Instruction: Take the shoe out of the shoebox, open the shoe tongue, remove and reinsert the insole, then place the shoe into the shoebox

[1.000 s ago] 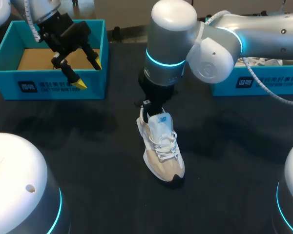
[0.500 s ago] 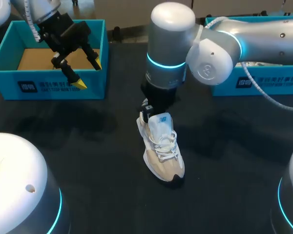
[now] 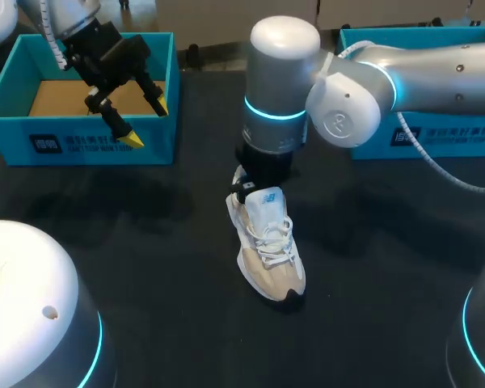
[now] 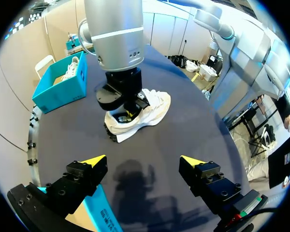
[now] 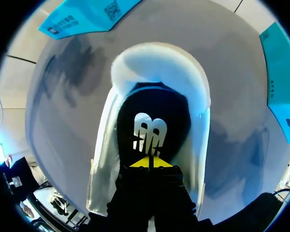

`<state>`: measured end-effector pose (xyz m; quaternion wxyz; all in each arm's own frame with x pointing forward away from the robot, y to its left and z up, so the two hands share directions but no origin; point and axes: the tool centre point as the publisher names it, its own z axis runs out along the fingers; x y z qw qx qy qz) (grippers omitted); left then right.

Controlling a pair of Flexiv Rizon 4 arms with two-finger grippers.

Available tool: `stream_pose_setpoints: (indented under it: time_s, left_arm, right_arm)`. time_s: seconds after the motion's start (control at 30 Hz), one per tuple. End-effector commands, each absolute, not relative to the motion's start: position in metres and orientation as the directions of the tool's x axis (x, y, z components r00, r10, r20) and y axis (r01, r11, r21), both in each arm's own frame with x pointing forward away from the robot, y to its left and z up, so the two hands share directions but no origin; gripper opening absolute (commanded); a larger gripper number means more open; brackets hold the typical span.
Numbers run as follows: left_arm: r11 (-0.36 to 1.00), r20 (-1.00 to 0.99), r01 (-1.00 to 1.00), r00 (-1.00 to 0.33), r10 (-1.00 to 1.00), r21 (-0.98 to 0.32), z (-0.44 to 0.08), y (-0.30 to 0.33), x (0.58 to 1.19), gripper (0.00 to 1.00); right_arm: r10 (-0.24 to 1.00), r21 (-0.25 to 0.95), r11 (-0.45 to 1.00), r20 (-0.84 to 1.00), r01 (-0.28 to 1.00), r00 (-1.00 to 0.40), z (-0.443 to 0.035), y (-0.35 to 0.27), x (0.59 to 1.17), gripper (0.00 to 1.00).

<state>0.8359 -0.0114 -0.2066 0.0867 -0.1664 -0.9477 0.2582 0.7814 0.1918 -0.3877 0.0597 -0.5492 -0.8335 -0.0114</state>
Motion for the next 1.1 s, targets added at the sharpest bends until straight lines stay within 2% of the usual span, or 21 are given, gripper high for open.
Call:
stream_pose_setpoints:
  time_s: [0.03, 0.4, 0.53, 1.1]
  left_arm:
    - [0.813, 0.078, 0.271, -0.93, 0.36, -0.516, -0.206, -0.011, 0.835, 1.0]
    - [0.813, 0.078, 0.271, -0.93, 0.36, -0.516, -0.206, -0.011, 0.835, 1.0]
    - [0.813, 0.078, 0.271, -0.93, 0.36, -0.516, -0.206, -0.011, 0.835, 1.0]
    - [0.813, 0.078, 0.271, -0.93, 0.36, -0.516, -0.206, -0.011, 0.835, 1.0]
  right_arm:
    - [0.913, -0.046, 0.401, 0.101, 0.915, -0.395, -0.382, 0.198, 0.786, 0.0]
    - [0.902, 0.027, 0.423, 0.088, 0.906, -0.423, -0.36, 0.214, 0.799, 0.0]
    - [0.9, 0.064, 0.423, 0.086, 0.904, -0.428, -0.367, 0.219, 0.807, 0.0]
    - [0.904, 0.063, 0.426, 0.016, 0.903, -0.427, -0.404, 0.219, 0.821, 0.0]
